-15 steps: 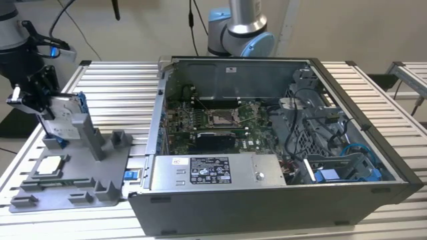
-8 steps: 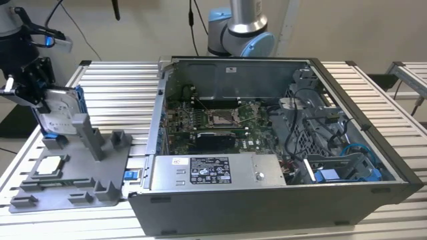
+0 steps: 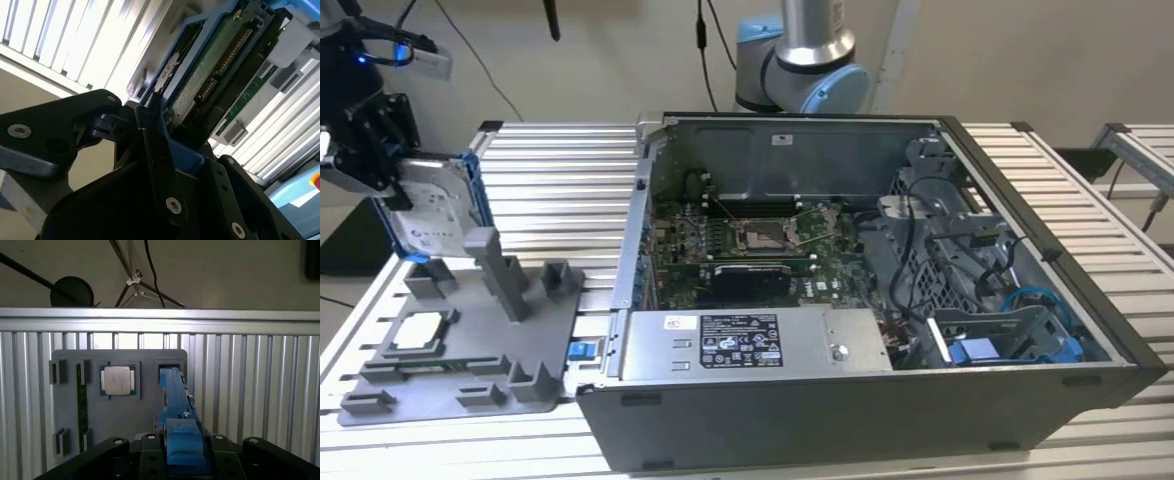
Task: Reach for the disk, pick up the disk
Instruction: 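Pick up the disk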
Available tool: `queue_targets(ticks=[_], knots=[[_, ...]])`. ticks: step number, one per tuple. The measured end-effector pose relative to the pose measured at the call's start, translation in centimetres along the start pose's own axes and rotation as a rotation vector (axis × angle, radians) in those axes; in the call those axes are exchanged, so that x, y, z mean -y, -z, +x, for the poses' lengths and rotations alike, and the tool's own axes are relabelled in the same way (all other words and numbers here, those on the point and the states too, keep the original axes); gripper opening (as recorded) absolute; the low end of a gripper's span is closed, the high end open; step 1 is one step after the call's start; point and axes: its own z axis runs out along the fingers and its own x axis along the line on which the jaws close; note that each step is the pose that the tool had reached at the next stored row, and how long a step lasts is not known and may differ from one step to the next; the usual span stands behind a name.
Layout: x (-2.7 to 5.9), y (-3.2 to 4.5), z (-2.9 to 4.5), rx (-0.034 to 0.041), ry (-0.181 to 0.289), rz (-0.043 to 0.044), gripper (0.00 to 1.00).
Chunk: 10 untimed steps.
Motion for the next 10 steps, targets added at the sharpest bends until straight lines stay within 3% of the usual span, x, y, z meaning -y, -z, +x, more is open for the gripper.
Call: queue_targets(ticks=[6, 10], knots=[[-0.18, 1.33, 0.0, 0.0001, 0.011, 0.0345, 0.0], [-0.19, 3.01, -0.01, 0.0002, 0.014, 0.0398, 0.0]])
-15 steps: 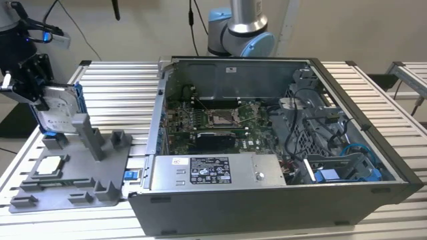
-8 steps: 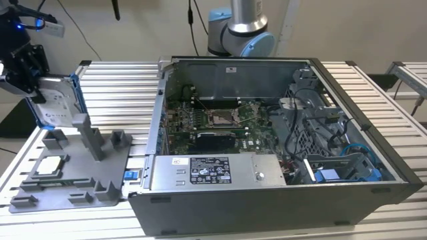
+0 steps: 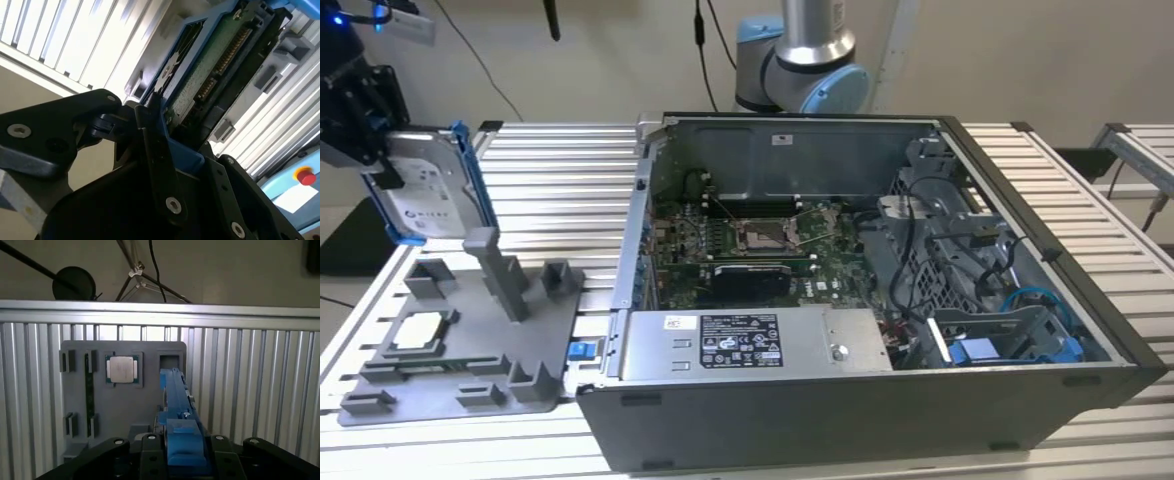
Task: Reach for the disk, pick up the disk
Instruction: 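Pick up the disk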
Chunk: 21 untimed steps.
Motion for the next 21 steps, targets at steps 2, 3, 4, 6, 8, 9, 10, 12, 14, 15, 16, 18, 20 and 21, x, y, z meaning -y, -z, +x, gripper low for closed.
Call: queue_targets(ticks=[2, 3, 4, 6, 8, 9, 10, 12, 14, 15, 16, 18, 20, 21], knots=[[0.04, 0.68, 0.0, 0.0001, 0.002, 0.0038, 0.0], [0.05, 1.01, 0.0, 0.0001, 0.003, 0.006, 0.0], [0.07, 1.37, 0.0, 0.0001, 0.004, 0.0076, 0.0], [0.1, 2.18, -0.01, 0.0003, 0.006, 0.0101, 0.0], [0.16, 3.11, -0.01, 0.0003, 0.007, 0.011, 0.0], [0.18, 3.55, -0.01, 0.0003, 0.008, 0.0113, 0.0], [0.2, 4.01, -0.01, 0.0004, 0.009, 0.0119, 0.0], [0.25, 4.84, -0.01, 0.0004, 0.011, 0.0132, 0.0], [0.29, 5.62, -0.02, 0.0005, 0.012, 0.015, 0.0], [0.31, 6.01, -0.02, 0.0005, 0.013, 0.0156, 0.0], [0.34, 6.42, -0.02, 0.0006, 0.013, 0.0166, 0.0], [0.38, 7.21, -0.02, 0.0006, 0.016, 0.0183, 0.0], [0.41, 7.82, -0.02, 0.0007, 0.017, 0.0222, 0.0], [0.4, 7.88, -0.03, 0.0011, 0.018, 0.0281, 0.0]])
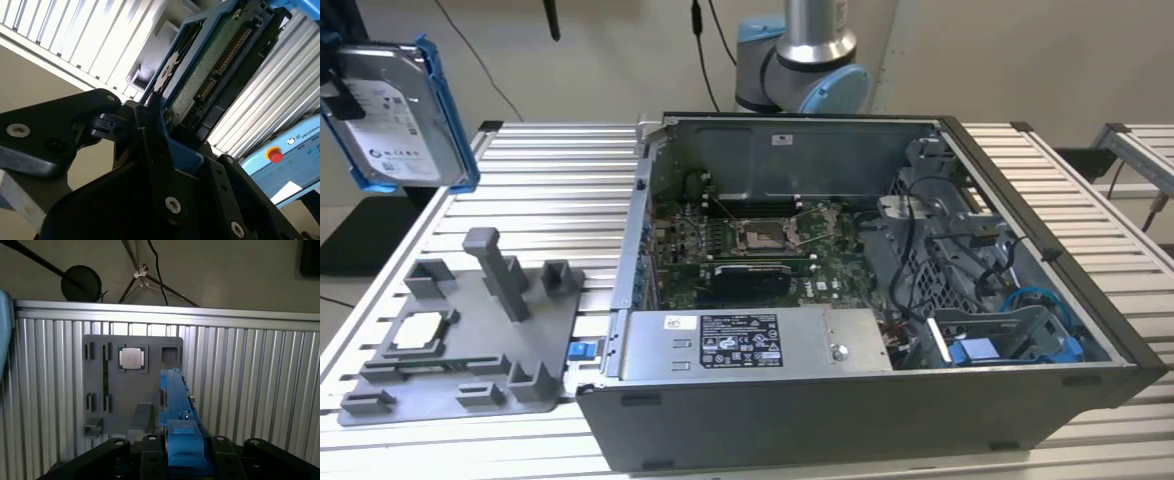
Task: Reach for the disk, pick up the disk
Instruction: 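Pick up the disk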
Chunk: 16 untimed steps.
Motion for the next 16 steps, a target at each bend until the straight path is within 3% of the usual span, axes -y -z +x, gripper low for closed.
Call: queue_targets(ticks=[2, 3, 4, 9, 16], knots=[[-0.03, 0.05, 0.0, -0.0001, 0.001, 0.0249, 0.0], [-0.05, 0.14, 0.0, -0.0003, 0.002, 0.0346, 0.0], [-0.06, 0.37, 0.0, -0.0003, 0.003, 0.0388, 0.0], [0.01, 1.89, 0.0, 0.0002, 0.006, 0.047, 0.0], [0.24, 5.06, -0.01, 0.0001, 0.006, 0.0477, 0.0]])
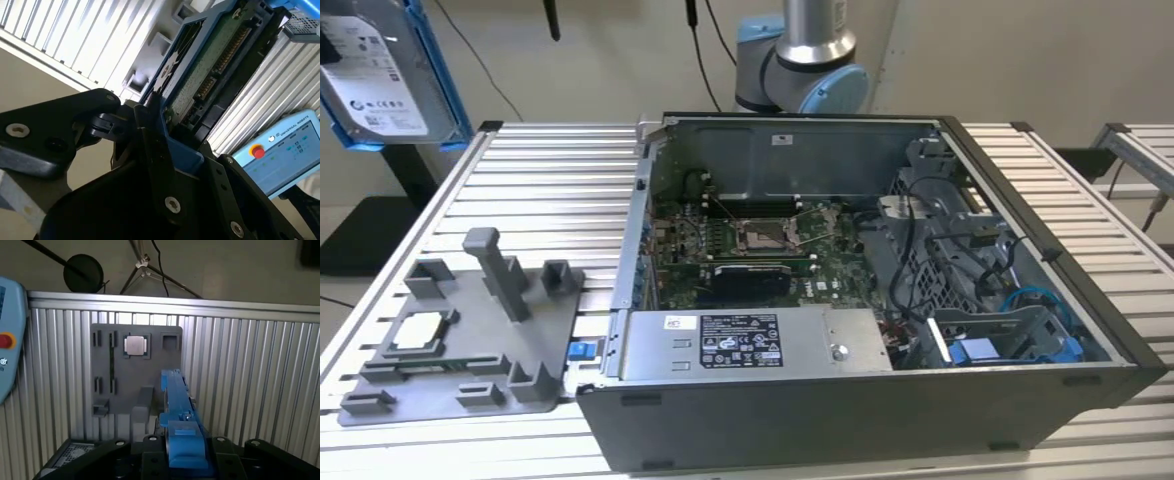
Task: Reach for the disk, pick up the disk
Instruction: 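Pick up the disk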
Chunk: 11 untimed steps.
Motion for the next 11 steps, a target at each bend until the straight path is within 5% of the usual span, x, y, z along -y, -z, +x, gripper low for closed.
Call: queue_targets(ticks=[5, 11], knots=[[0.28, 2.23, -0.01, 0.0, 0.0, 0.0001, 0.0], [0.32, 2.51, -0.01, 0.0, 0.0, 0.0003, 0.0]])
